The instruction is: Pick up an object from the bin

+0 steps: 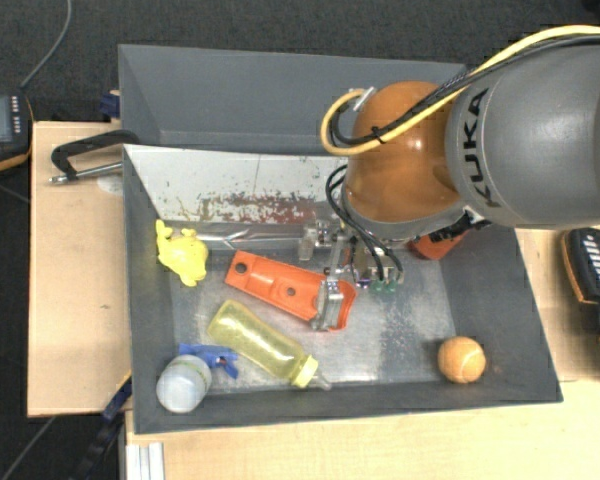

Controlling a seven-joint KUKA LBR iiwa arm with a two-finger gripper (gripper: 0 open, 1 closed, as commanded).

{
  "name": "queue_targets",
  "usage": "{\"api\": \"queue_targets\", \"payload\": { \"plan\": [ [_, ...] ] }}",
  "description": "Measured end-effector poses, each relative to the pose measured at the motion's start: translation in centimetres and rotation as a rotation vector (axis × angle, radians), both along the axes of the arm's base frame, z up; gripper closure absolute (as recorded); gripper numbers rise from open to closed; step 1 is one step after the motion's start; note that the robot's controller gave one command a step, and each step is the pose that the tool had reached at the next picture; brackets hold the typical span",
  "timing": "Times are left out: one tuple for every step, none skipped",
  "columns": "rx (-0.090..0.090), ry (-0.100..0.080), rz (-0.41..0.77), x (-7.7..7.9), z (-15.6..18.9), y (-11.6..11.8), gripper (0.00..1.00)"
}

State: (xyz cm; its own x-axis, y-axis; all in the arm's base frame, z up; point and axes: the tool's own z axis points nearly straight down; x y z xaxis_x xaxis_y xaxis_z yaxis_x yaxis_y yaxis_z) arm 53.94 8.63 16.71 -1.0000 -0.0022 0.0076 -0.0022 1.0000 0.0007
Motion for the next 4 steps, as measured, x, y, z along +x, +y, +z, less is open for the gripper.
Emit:
{"api": "queue_targets", "payload": {
  "plan": [
    [0.001,-0.008,-0.002,0.2,0.5,0.0,0.0],
    [0.002,-0.013,-0.065,0.4,-1.2,-0.4,0.0],
    [0.002,-0.01,-0.313,0.4,-6.6,-2.2,0.0],
    [0.003,-0.016,-0.19,1.6,-9.5,-4.7,1.0]
  ]
}}
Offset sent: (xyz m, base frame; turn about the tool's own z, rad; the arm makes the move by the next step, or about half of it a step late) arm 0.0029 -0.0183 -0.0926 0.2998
